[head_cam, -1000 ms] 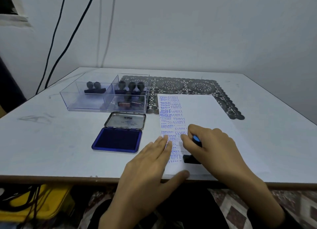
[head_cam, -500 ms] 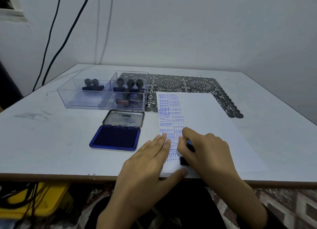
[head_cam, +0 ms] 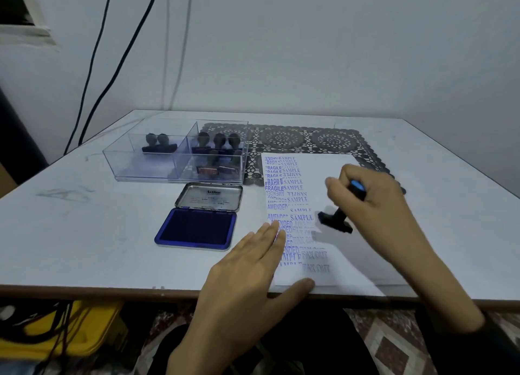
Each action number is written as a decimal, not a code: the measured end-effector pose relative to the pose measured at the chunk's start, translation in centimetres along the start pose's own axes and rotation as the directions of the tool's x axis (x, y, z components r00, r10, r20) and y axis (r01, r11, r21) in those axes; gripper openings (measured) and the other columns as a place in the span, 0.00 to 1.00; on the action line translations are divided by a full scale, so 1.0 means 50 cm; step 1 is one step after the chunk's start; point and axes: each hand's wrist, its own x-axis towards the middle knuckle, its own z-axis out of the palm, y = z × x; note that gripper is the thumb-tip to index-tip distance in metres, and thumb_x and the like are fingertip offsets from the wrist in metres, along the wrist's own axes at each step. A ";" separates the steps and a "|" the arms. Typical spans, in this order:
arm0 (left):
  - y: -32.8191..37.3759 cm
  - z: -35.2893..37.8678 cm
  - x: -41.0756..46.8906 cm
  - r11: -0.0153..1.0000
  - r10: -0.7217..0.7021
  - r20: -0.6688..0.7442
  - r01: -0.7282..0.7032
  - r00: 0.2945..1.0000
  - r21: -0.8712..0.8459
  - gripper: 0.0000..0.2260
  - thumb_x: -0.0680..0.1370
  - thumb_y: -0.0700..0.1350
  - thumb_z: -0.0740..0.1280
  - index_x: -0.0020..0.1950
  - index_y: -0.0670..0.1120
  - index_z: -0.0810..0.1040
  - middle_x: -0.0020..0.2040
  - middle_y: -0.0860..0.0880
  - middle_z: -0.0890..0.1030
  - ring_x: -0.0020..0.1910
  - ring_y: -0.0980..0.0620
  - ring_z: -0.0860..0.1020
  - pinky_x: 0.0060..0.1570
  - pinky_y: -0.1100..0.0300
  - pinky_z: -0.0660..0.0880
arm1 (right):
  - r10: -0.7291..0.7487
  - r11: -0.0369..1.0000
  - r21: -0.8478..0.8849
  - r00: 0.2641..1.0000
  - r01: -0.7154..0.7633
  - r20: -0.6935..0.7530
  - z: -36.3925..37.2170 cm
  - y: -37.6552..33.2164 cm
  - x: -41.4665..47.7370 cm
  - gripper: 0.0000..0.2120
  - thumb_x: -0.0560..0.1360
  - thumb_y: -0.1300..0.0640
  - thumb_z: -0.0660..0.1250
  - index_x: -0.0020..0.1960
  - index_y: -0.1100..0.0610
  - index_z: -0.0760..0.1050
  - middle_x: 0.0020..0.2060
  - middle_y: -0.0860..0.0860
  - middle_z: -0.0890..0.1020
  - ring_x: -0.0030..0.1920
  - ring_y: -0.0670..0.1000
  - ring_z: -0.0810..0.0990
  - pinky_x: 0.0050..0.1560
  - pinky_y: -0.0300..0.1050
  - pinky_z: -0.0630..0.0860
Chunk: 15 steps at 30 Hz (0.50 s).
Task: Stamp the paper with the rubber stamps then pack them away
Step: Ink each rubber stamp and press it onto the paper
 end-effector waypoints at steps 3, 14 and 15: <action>0.001 -0.002 0.000 1.000 0.007 0.007 -0.007 1.000 -0.019 0.40 0.68 0.74 0.38 0.77 0.58 0.43 0.76 0.64 0.40 0.72 0.69 0.38 0.63 0.75 0.30 | 0.007 0.999 0.043 1.000 -0.007 0.006 -0.010 -0.009 0.014 0.16 0.72 0.50 0.63 0.32 0.60 0.65 0.30 0.60 0.73 0.33 0.61 0.74 0.35 0.47 0.65; -0.024 -0.017 -0.011 0.991 0.023 -0.060 -0.031 0.998 -0.129 0.37 0.70 0.72 0.49 0.76 0.62 0.49 0.73 0.71 0.46 0.69 0.76 0.39 0.63 0.81 0.39 | -0.057 0.995 0.091 0.995 0.049 0.078 0.004 -0.062 0.051 0.17 0.74 0.53 0.65 0.31 0.56 0.64 0.22 0.46 0.67 0.27 0.46 0.63 0.33 0.44 0.61; -0.032 -0.021 -0.014 0.991 0.014 -0.087 -0.026 0.996 -0.132 0.37 0.70 0.72 0.51 0.76 0.62 0.51 0.73 0.71 0.47 0.70 0.76 0.41 0.64 0.81 0.41 | -0.064 0.995 0.082 0.993 0.056 0.095 0.005 -0.069 0.056 0.17 0.74 0.53 0.64 0.31 0.56 0.63 0.21 0.45 0.67 0.26 0.45 0.62 0.32 0.43 0.60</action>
